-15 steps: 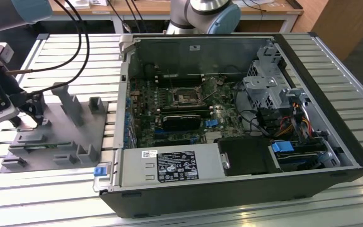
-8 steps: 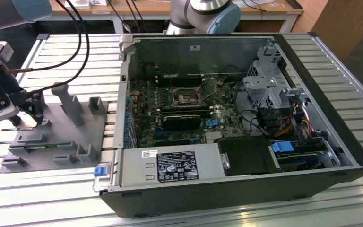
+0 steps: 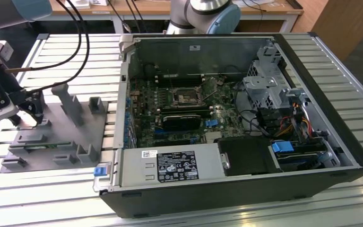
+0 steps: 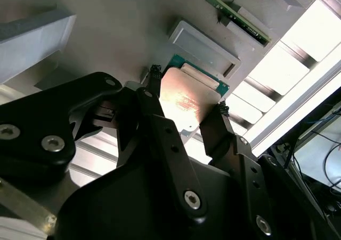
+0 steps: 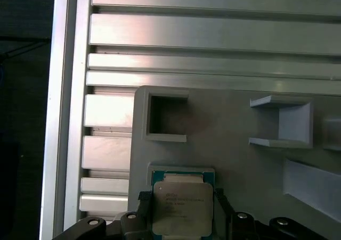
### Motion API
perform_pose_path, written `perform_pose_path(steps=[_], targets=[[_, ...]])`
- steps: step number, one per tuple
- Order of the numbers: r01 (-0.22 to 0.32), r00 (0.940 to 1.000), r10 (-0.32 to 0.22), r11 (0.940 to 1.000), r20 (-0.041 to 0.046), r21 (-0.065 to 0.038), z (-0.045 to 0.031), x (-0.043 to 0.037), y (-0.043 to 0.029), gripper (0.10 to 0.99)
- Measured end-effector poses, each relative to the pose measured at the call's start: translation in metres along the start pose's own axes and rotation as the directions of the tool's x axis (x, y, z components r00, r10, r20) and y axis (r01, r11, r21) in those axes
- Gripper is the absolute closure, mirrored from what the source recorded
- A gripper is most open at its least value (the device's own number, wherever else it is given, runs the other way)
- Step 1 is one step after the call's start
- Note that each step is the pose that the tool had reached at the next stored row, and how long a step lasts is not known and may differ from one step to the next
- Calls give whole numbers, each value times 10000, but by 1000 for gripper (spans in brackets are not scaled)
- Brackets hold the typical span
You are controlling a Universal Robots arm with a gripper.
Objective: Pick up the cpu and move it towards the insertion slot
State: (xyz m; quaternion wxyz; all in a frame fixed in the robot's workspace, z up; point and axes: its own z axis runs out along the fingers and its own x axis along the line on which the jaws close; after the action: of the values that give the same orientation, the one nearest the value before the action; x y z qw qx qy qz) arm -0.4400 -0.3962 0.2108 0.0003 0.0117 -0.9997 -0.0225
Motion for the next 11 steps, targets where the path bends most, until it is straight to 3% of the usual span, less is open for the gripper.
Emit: perform_pose_path(steps=[11], targets=[[0,10000,0,10000,0,0,-20,0,18,541]])
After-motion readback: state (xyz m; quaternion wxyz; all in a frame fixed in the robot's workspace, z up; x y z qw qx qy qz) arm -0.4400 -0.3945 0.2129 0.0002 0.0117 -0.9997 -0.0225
